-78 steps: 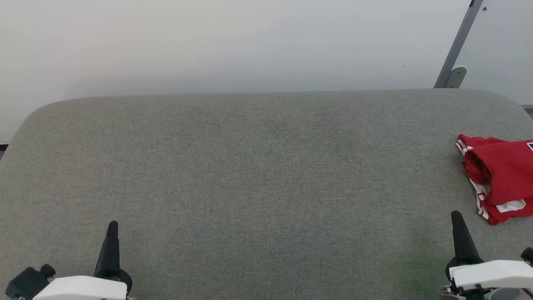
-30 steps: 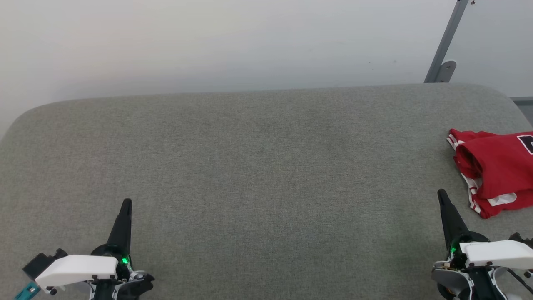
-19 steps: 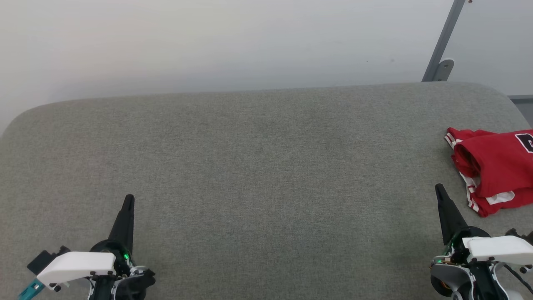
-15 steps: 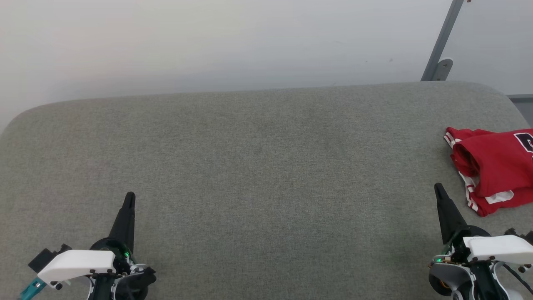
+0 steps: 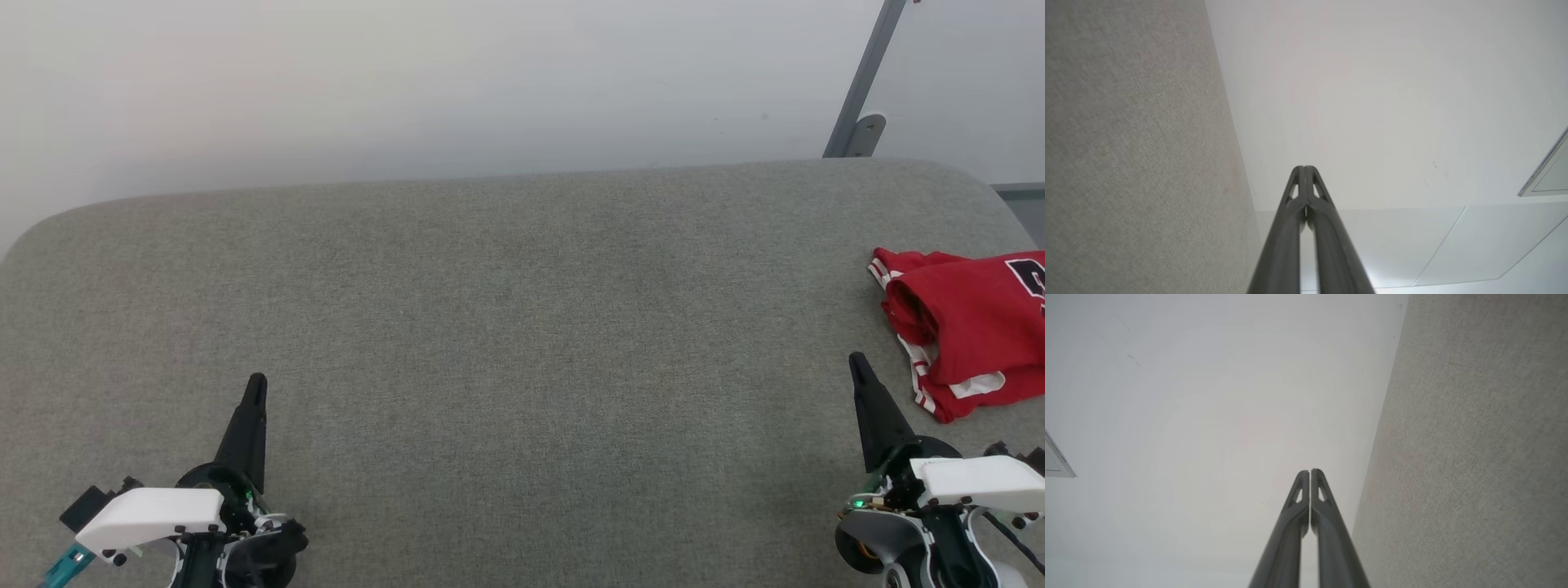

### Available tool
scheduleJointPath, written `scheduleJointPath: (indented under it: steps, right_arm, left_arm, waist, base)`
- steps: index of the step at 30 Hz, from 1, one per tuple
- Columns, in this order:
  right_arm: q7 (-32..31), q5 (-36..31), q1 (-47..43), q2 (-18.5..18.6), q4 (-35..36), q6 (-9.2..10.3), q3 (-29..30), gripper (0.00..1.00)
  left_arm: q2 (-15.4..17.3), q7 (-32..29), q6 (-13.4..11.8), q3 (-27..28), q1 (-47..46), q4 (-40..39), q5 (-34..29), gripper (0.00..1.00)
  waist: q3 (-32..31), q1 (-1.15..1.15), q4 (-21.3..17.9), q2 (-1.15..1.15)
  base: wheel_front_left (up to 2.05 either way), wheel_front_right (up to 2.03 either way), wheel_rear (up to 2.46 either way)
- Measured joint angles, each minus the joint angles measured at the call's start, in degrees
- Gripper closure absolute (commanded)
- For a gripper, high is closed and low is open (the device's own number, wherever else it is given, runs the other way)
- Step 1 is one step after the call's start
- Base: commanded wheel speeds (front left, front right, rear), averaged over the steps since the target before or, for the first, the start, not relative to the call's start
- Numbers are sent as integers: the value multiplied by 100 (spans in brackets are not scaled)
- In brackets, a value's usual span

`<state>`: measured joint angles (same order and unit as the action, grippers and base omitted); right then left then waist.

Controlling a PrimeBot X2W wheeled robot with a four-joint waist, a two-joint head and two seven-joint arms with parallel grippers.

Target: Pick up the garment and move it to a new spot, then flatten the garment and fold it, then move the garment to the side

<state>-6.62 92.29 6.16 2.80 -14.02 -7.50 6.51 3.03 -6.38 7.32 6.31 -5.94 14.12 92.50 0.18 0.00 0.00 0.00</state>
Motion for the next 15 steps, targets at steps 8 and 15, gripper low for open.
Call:
scheduleJointPath:
  steps: [8, 15]
  right_arm:
    - [0, 0, 0, 0, 2, 0, 1, 100]
    - [0, 0, 1, 0, 2, 0, -1, 100]
  left_arm:
    - [-1, 0, 0, 3, 0, 0, 0, 100]
    - [-3, -1, 0, 4, 0, 0, 0, 100]
  waist:
    - [0, 0, 0, 0]
    - [0, 0, 0, 0]
  base:
    - [0, 0, 0]
    - [0, 0, 0]
